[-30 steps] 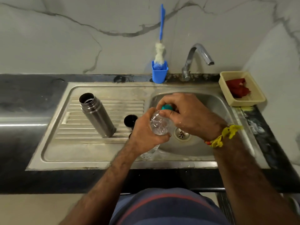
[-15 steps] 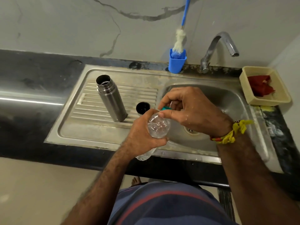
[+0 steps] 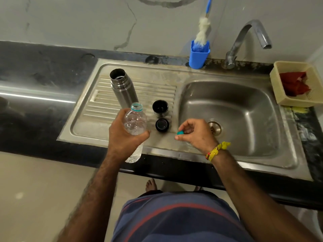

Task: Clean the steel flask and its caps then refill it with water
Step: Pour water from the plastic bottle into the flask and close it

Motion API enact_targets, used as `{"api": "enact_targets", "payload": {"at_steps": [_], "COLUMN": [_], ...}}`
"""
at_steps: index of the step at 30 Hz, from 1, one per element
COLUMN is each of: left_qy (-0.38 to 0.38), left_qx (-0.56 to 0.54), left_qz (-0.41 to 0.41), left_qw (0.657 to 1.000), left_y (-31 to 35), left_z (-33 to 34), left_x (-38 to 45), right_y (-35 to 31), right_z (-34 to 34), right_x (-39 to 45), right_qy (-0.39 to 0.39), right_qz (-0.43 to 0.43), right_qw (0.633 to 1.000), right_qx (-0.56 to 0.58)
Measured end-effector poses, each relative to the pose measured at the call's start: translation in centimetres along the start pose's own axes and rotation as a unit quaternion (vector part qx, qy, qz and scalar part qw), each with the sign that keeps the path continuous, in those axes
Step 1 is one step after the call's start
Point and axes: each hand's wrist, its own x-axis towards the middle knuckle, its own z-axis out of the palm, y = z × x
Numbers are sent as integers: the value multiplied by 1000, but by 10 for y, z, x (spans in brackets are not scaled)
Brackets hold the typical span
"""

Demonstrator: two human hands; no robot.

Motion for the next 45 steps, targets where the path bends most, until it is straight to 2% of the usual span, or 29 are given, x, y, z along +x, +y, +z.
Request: {"api": "enact_targets", "payload": {"at_steps": [4,9,12,15,19,22,26,31,39,45], "left_qy": [18,15,11,11,25,46,61,73,69,59], "left_qx": [-2,6,5,3,6,1,5,-8,8,40], "left_qz": [-6,-13,-22,-24,-25,-24,-15,-11,1,57], "left_qw": [1000,1000,1000,1000,999,999,998,997,998,996], "left_y": [-5,-11,-16,-21,-24,-23,-23,-23,-13,27], "left_z": [-4,-5,-8,-13,-24,-36,-54,-69,-75,-56], "left_x": [0,-3,-1,2,4,7,14,21,27,45], "right_y": [30,48,43,26,-24,-67,-104,-119,-136,-166], "right_z": [38,59,60,57,52,63,96,124,121,45], "right_x": [3,-1,-3,-1,5,24,63,93,94,54], "right_qy": [13,39,41,89,157,111,42,27,80,212], "right_qz": [28,-25,-49,-68,-93,-146,-162,-169,-218,-272], "right_qw": [999,988,984,983,982,983,986,985,972,925], "right_qx": [-45,-151,-168,-143,-45,-1,-14,-11,43,163]}}
